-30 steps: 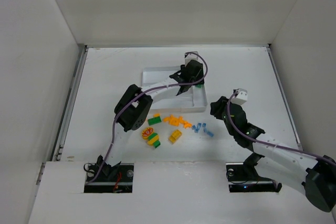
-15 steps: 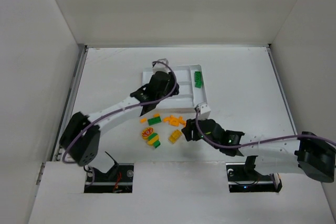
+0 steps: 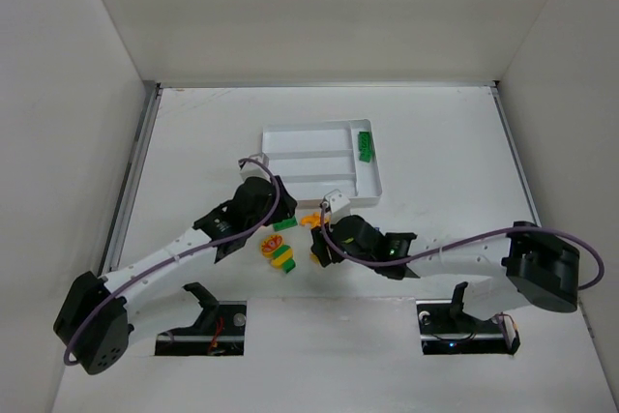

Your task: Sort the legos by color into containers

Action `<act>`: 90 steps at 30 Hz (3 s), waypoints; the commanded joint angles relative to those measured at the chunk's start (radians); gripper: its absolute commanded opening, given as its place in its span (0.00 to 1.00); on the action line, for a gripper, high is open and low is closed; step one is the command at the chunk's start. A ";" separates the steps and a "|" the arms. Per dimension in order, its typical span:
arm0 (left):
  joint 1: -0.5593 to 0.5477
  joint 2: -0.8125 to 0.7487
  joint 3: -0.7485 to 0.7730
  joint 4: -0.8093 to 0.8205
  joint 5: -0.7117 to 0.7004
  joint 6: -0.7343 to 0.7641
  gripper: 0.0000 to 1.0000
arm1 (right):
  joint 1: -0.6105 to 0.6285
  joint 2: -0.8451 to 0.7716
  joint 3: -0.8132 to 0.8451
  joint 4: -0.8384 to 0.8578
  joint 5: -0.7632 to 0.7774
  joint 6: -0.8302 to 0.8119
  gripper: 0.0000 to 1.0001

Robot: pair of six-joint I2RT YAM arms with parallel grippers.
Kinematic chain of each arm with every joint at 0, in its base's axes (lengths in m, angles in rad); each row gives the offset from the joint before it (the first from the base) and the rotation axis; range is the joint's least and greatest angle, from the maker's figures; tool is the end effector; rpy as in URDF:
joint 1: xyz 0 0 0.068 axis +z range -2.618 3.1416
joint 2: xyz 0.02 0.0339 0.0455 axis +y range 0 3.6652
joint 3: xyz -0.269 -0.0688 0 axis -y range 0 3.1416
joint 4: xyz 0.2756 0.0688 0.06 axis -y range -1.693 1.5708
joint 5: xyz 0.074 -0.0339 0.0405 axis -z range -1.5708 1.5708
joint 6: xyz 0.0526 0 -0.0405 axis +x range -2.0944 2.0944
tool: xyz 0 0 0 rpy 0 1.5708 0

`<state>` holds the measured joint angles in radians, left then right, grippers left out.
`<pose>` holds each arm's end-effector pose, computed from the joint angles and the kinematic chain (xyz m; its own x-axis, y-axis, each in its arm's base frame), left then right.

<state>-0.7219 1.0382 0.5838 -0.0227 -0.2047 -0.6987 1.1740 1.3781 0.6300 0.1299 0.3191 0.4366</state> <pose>0.2089 -0.1696 0.2206 -0.5929 -0.3171 -0.7402 0.1699 0.8492 -0.4999 0.1359 0.2817 0.1622 -0.5315 -0.2295 -0.8154 -0.6093 0.7722 0.1798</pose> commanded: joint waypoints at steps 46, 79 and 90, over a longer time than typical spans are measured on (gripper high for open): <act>-0.044 0.036 -0.084 0.355 0.189 -0.239 0.46 | -0.267 -0.131 0.019 0.180 -0.172 0.209 0.27; 0.063 -0.066 -0.190 0.388 0.215 -0.272 0.08 | -0.583 -0.237 -0.145 0.590 -0.571 0.547 0.27; 0.166 -0.127 -0.174 0.339 0.255 -0.239 0.10 | -0.508 -0.016 0.101 0.237 -0.249 0.245 0.28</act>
<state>-0.5842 0.9417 0.3977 0.3153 0.0242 -0.9615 0.6369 1.3045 0.6228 0.4694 -0.0628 0.8181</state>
